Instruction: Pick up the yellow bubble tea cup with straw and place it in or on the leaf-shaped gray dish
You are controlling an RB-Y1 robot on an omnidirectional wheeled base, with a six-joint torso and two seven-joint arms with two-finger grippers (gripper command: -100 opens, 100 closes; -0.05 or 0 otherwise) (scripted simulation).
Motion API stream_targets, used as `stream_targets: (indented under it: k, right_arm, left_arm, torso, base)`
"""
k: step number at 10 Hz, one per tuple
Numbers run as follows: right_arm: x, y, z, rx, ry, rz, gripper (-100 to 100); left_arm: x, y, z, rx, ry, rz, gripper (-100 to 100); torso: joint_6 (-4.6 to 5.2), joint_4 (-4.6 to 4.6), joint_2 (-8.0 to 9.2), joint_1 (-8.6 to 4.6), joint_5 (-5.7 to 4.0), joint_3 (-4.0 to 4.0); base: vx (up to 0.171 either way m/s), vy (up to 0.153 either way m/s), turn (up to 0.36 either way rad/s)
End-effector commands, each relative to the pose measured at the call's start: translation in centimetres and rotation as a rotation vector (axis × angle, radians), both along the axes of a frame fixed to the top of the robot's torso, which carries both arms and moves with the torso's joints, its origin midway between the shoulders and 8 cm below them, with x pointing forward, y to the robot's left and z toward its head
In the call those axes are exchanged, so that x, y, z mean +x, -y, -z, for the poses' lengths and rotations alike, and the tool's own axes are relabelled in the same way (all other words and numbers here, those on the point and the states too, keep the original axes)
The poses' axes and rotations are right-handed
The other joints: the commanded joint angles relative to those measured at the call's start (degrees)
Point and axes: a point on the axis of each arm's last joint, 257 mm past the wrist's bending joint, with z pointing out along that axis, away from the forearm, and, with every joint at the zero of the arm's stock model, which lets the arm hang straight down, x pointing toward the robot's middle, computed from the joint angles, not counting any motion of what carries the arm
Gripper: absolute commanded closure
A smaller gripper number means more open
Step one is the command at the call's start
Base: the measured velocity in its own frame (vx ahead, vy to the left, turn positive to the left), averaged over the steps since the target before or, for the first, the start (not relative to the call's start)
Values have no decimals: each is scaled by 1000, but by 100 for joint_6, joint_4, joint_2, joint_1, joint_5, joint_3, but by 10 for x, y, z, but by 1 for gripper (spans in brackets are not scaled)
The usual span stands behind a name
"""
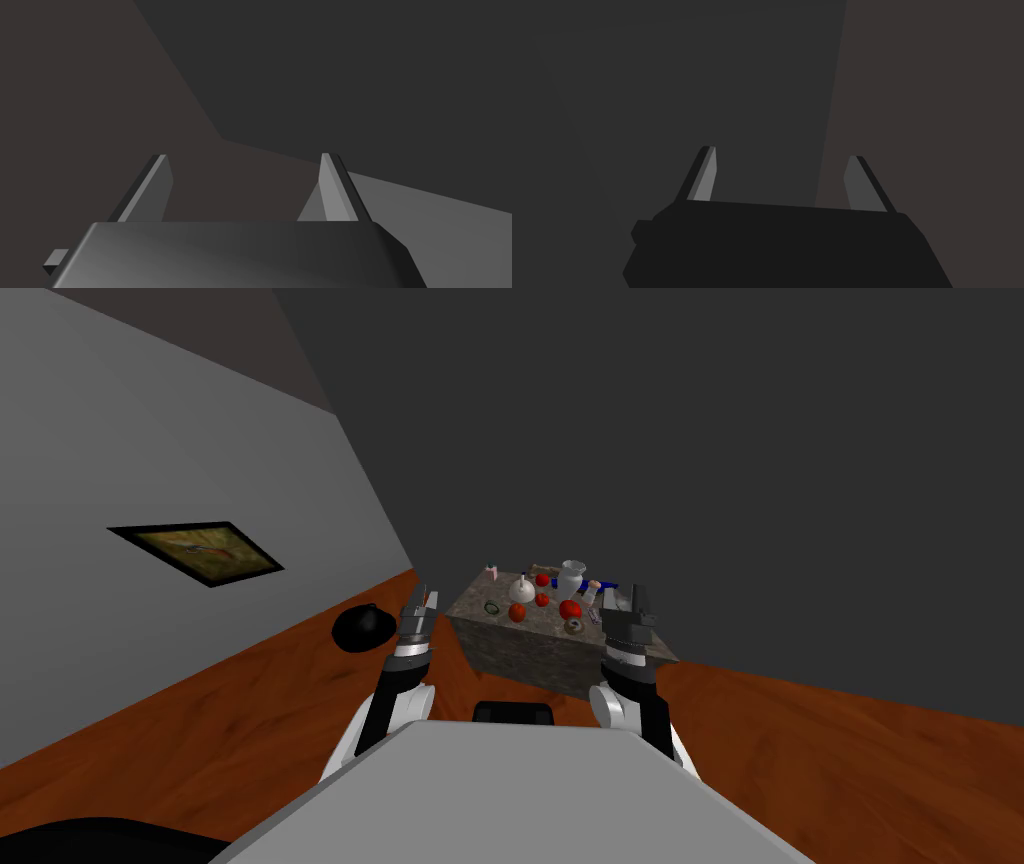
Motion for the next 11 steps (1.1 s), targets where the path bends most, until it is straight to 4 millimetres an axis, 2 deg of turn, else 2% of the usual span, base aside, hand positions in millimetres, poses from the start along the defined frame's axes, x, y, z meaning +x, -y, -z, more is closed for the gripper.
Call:
stream_targets:
  k: [1, 4, 8, 9, 11]
  right_arm:
    - [2, 0, 7, -64, -26, 12, -100]
    - [6, 2, 25, -200, -83, 46, -100]
    - [12, 13, 63, -462, -186, 111, -100]
    - [13, 12, 63, -470, -186, 107, -100]
    - [16, 22, 86, -624, -242, 140, -100]
  left_arm:
    - [0, 0, 0, 0, 0, 0, 0]
    - [0, 0, 0, 0, 0, 0, 0]
    - [0, 0, 0, 0, 0, 0, 0]
    - [0, 0, 0, 0, 0, 0, 0]
    - [0, 0, 0, 0, 0, 0, 0]
  torso:
    - [0, 0, 0, 0, 0, 0]
    - [0, 2, 8, -31, -7, 5]
    - [0, 2, 12, -41, -9, 7]
    - [-1, 3, 13, -37, -9, 8]
    - [0, 1, 5, -23, -5, 3]
  base:
    - [-4, -31, 73]
    - [-21, -73, 76]
    - [-28, -89, 110]
    - [-23, -53, 37]
    - [-19, -51, 109]
